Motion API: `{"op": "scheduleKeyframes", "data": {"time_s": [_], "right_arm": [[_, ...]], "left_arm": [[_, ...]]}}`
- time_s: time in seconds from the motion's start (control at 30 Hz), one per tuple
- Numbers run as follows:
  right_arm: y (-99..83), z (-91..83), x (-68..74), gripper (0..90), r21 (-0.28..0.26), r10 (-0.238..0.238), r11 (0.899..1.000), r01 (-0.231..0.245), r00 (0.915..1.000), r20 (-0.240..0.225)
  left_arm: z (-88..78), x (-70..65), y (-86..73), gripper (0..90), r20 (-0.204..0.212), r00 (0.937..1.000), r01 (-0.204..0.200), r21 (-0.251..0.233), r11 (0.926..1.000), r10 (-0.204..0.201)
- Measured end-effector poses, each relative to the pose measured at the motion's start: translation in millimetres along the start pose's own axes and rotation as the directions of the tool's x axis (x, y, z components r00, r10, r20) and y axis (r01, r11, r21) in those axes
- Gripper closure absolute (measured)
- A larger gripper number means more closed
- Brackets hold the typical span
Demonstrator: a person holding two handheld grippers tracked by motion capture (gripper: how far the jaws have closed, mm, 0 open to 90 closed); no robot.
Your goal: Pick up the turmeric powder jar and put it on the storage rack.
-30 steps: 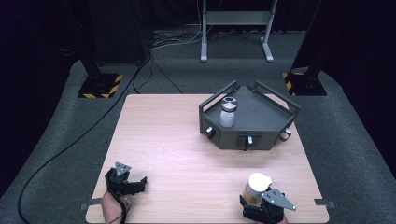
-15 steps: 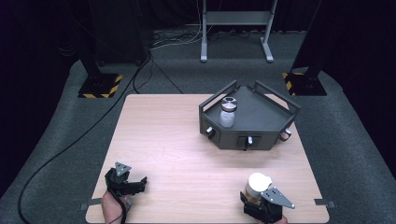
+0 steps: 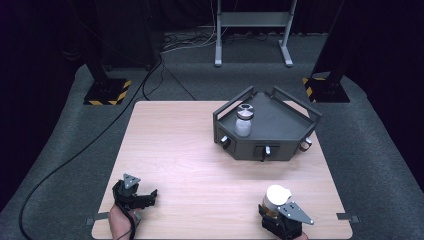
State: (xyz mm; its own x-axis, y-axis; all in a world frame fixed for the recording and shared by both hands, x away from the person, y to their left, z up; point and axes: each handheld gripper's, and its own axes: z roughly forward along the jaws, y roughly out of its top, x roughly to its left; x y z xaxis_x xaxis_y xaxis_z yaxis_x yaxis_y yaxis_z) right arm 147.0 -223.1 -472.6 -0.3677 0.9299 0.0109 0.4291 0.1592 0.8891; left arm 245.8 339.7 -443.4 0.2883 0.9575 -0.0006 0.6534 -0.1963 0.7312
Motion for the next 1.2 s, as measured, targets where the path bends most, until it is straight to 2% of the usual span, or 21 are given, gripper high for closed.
{"op": "scheduleKeyframes", "data": {"time_s": [0.4,1.2], "right_arm": [[4.6,-7.0,-3.8,30.5,0.002,0.002,1.000,-0.002,0.9999,0.014],[19.5,-19.8,-13.6,30.4,-0.031,-0.019,0.999,0.022,0.9971,0.073]], "left_arm": [[0.0,0.0,0.1,0.7,0.000,1.0000,0.000,0.000,1.0000,0.000],[0.0,0.2,0.2,0.6,0.001,1.0000,0.001,0.001,1.0000,-0.001]]}}
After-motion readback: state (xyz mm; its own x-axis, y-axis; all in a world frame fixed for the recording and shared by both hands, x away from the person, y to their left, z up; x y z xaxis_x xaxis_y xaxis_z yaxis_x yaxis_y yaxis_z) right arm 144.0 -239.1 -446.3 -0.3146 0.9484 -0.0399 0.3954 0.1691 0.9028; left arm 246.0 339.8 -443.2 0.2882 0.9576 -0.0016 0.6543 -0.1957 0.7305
